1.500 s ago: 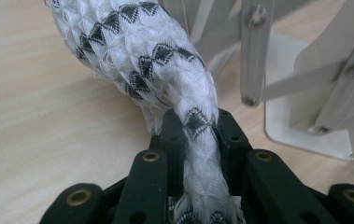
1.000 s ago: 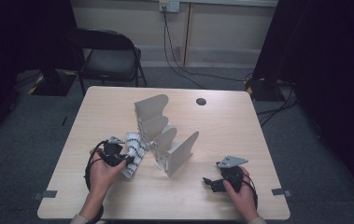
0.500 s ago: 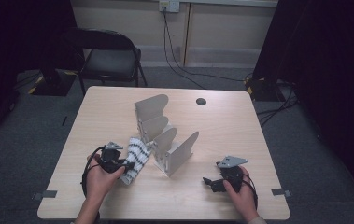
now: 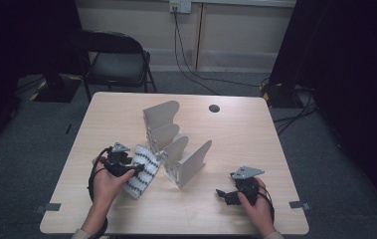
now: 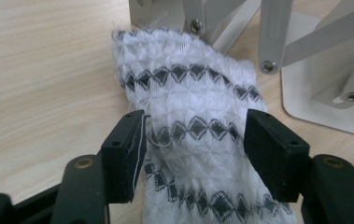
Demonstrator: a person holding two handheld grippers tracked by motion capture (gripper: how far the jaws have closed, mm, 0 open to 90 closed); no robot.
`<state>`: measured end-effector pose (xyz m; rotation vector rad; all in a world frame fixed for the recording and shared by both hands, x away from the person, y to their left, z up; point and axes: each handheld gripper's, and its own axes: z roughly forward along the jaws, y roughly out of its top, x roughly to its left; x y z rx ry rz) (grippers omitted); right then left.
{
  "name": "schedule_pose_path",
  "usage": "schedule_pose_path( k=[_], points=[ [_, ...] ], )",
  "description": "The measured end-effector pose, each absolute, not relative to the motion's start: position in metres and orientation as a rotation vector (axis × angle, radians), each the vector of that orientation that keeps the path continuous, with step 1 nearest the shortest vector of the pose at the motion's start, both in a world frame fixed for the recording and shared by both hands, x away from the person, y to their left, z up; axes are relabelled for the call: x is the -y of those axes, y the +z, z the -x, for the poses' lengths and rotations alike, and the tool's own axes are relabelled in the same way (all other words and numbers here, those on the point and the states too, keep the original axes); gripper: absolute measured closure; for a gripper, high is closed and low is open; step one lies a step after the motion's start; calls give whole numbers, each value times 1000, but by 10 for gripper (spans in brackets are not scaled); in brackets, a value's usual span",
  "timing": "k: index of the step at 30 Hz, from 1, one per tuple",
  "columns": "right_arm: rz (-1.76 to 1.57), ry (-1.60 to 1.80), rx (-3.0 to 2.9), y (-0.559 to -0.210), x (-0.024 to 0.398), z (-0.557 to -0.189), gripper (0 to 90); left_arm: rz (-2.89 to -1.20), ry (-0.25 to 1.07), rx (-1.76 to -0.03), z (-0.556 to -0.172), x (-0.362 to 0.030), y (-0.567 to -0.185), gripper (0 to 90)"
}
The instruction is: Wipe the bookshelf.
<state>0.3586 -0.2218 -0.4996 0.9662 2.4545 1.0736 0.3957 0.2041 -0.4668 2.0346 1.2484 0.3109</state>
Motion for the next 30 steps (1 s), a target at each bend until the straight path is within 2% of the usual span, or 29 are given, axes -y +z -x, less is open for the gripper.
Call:
schedule_pose_path(
  k=[8,15,24,30],
  points=[
    [-967,1074,-2455,-500,222,-359,135,-2089,243,-1232,-391,-200,-479,559],
    [-966,1074,-2455,-500,222,-359,135,-2136,212,-1191,-381,-197,-479,646],
    [-966,1074,-2454,-500,222,-359,135,-2195,179,-1137,-369,-192,-476,712],
    [-966,1073,-2455,-500,222,-359,136,-2224,167,-1083,-360,-187,-476,723]
  ],
)
